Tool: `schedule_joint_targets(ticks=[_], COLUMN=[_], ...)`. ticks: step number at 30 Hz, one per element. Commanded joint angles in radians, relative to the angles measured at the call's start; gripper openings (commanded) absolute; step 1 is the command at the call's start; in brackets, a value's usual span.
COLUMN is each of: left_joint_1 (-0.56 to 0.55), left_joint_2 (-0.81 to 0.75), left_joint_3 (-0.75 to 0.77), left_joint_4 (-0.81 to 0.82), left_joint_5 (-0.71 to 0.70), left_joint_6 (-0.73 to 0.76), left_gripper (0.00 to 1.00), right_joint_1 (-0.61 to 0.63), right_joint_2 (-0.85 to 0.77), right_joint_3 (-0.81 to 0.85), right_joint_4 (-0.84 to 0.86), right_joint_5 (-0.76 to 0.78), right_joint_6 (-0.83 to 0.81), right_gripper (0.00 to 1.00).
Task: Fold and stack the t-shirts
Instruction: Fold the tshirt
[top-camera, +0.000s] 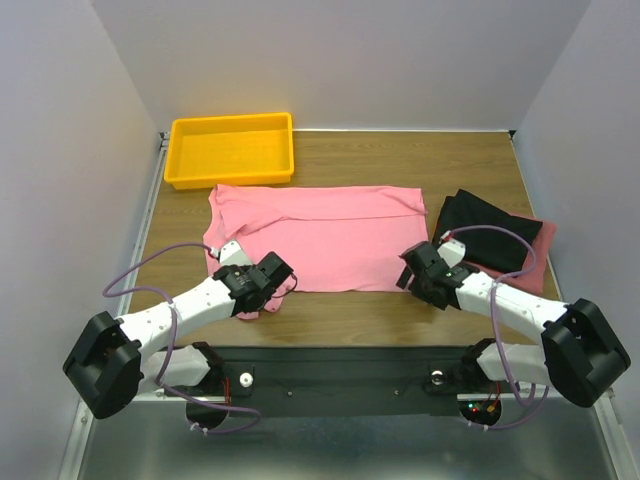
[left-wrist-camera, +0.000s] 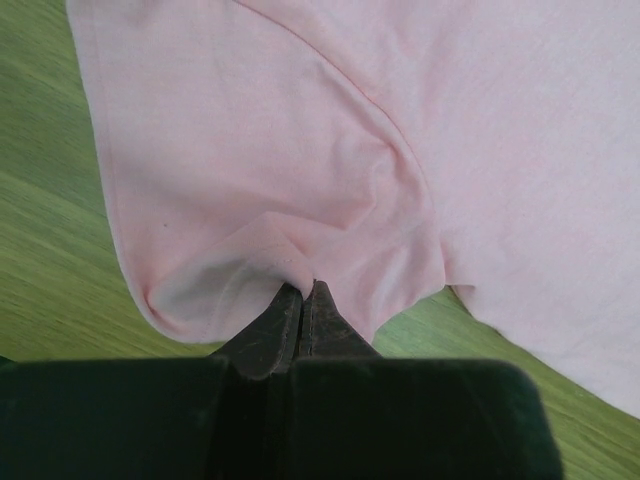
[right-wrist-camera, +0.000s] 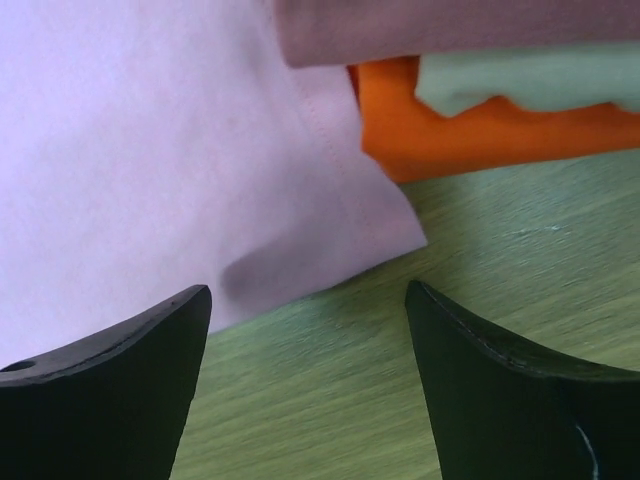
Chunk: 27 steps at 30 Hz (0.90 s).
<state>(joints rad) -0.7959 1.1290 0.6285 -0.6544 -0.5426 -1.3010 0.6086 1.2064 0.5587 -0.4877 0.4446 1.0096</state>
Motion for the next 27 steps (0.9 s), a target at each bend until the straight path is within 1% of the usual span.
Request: schedule_joint_targets(ticks=[1, 4, 6, 8, 9, 10, 12, 13, 14, 15, 16, 17, 21, 27], left_joint_1=[0.007, 0.011, 0.018, 0.027, 0.03, 0.035, 0.038, 0.043, 0.043, 0.046, 0.049, 0.053, 0.08, 0.129], left_joint_2=[-0.015, -0.006, -0.003, -0.003, -0.002, -0.002, -0.003, -0.003, -0.003, -0.003, -0.002, 0.002, 0.032, 0.081], left_joint_3=[0.007, 0.004, 0.002, 0.004, 0.005, 0.01, 0.023, 0.028, 0.033, 0.04, 0.042, 0.043, 0.082, 0.152], left_joint_4=[-0.011, -0.011, -0.007, 0.002, 0.006, 0.006, -0.001, -0.002, -0.001, 0.001, 0.006, 0.015, 0.044, 0.099], left_joint_5=[-0.063, -0.069, -0.074, -0.079, -0.082, -0.082, -0.092, -0.098, -0.105, -0.108, -0.118, -0.12, -0.128, -0.148], left_joint_6=[0.014, 0.012, 0.011, 0.022, 0.028, 0.029, 0.035, 0.035, 0.04, 0.048, 0.055, 0.068, 0.115, 0.232], left_gripper=[0.0, 0.0, 0.0, 0.0, 0.0, 0.0, 0.0, 0.0, 0.0, 0.0, 0.0, 0.0, 0.0, 0.0], right_joint_1=[-0.017, -0.018, -0.02, -0.02, -0.02, -0.02, -0.02, -0.02, -0.02, -0.02, -0.02, -0.02, -0.02, -0.02], right_joint_2=[-0.001, 0.028, 0.048, 0.085, 0.096, 0.111, 0.113, 0.102, 0.094, 0.085, 0.079, 0.076, 0.085, 0.087], right_joint_3=[-0.014, -0.011, -0.005, 0.006, 0.012, 0.023, 0.033, 0.038, 0.04, 0.043, 0.044, 0.047, 0.087, 0.145], right_joint_4=[-0.006, 0.009, 0.021, 0.037, 0.044, 0.044, 0.044, 0.044, 0.043, 0.044, 0.044, 0.044, 0.044, 0.043], right_joint_5=[0.12, 0.138, 0.141, 0.137, 0.135, 0.131, 0.121, 0.117, 0.115, 0.117, 0.117, 0.129, 0.135, 0.151], right_joint_6=[0.057, 0.044, 0.035, 0.023, 0.012, 0.009, -0.005, -0.009, -0.014, -0.023, -0.029, -0.035, -0.075, -0.121], right_gripper=[0.8, 0.74, 0.68, 0.58, 0.5, 0.36, 0.29, 0.23, 0.22, 0.17, 0.11, 0.0, 0.0, 0.0])
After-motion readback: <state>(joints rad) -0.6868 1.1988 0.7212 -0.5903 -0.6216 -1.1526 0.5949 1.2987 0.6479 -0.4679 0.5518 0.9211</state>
